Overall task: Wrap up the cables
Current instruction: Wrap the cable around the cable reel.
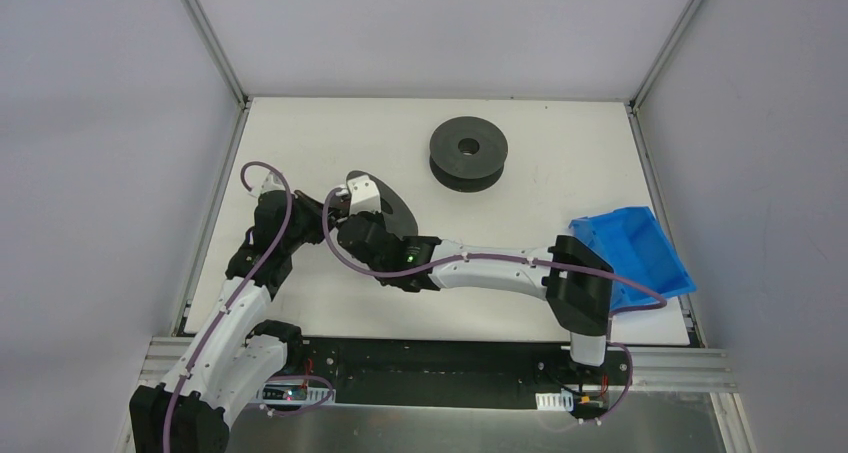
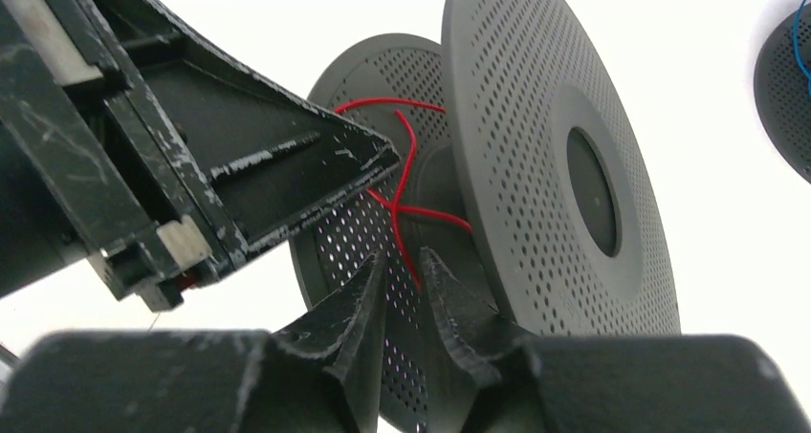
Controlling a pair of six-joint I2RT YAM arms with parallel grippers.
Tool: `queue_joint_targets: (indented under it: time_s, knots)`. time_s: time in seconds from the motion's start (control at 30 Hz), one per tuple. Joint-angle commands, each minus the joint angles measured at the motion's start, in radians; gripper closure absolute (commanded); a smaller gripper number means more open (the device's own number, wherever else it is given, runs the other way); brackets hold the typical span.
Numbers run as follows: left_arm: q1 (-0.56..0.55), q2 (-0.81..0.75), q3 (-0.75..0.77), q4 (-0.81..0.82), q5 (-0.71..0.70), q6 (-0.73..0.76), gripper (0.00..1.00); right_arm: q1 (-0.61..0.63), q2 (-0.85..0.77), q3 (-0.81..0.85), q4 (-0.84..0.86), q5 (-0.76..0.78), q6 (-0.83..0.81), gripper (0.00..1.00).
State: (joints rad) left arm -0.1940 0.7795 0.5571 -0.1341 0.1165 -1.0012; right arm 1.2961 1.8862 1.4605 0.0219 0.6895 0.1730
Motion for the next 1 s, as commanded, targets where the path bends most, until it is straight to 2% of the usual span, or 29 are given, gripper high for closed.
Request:
queue_joint_targets:
  time_s: [0.0, 0.63, 0.97]
  knots:
    - [0.021, -0.031, 0.061, 0.056, 0.025, -0.014, 1.00, -0.054, -0.072, -0.029, -0.106, 0.119, 0.011, 0.77]
    - [0.031, -0.042, 0.058, 0.050, 0.034, -0.017, 1.00, -0.048, -0.144, -0.065, -0.041, 0.078, -0.056, 0.73]
    - [0.040, -0.030, 0.066, 0.049, 0.036, 0.008, 1.00, -0.048, -0.266, -0.117, -0.028, -0.075, -0.072, 0.64]
